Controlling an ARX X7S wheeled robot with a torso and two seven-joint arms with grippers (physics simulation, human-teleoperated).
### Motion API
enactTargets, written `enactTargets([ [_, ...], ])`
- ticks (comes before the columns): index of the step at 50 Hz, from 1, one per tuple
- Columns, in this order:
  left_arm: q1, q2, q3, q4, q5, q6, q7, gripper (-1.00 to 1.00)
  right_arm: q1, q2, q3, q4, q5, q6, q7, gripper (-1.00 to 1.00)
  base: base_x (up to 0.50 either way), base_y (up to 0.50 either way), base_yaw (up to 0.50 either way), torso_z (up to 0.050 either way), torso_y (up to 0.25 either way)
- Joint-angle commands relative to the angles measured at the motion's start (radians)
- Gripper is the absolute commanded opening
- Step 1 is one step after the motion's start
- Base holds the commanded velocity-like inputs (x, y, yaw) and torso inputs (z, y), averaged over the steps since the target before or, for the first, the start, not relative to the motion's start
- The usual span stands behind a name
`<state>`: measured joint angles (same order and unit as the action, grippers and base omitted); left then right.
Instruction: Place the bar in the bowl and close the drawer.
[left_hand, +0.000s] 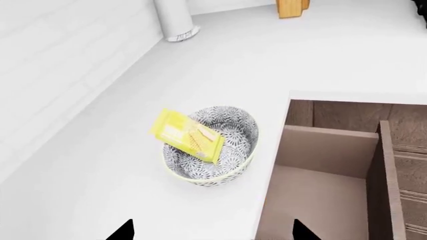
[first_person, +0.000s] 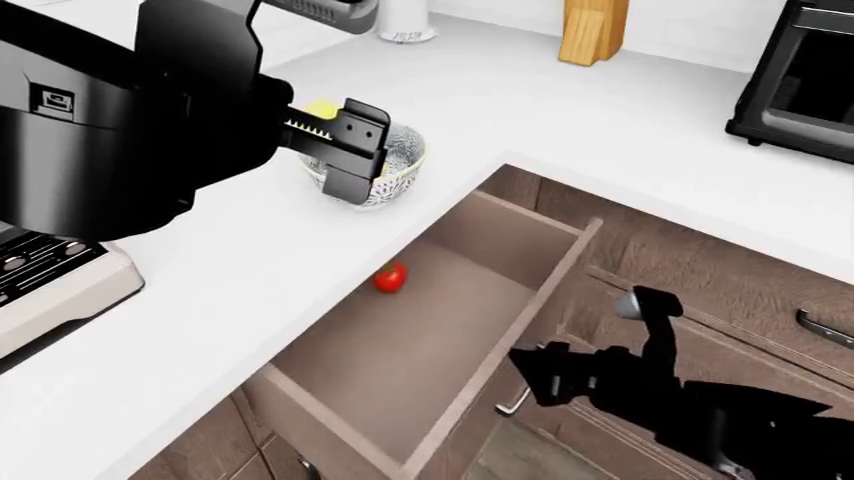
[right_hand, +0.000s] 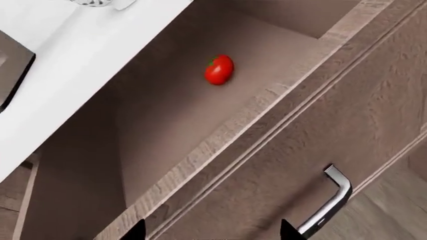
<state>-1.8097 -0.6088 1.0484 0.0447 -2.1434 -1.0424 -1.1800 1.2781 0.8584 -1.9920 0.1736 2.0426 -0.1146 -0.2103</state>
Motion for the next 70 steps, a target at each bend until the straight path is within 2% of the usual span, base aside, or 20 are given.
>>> enactTargets([
  [1,0.007,-0.005,0.004,0.000,0.009,0.004,0.010,1.00,-0.008,-0.118,0.037,0.076,0.016,0.008,-0.052,1.00,0.00,0.00,0.00,0.000,0.000],
  [23,0.016,-0.007,0.012,-0.002,0.020,0.012,0.024,1.00,-0.047,-0.257,0.060,0.329,0.108,0.057,-0.043,1.00,0.00,0.00,0.00,0.000,0.000],
  [70,0.015,0.006,0.032,0.001,0.024,0.025,0.028,1.00,-0.018,-0.461,0.089,0.533,0.141,0.175,-0.121,1.00,0.00,0.00,0.00,0.000,0.000],
])
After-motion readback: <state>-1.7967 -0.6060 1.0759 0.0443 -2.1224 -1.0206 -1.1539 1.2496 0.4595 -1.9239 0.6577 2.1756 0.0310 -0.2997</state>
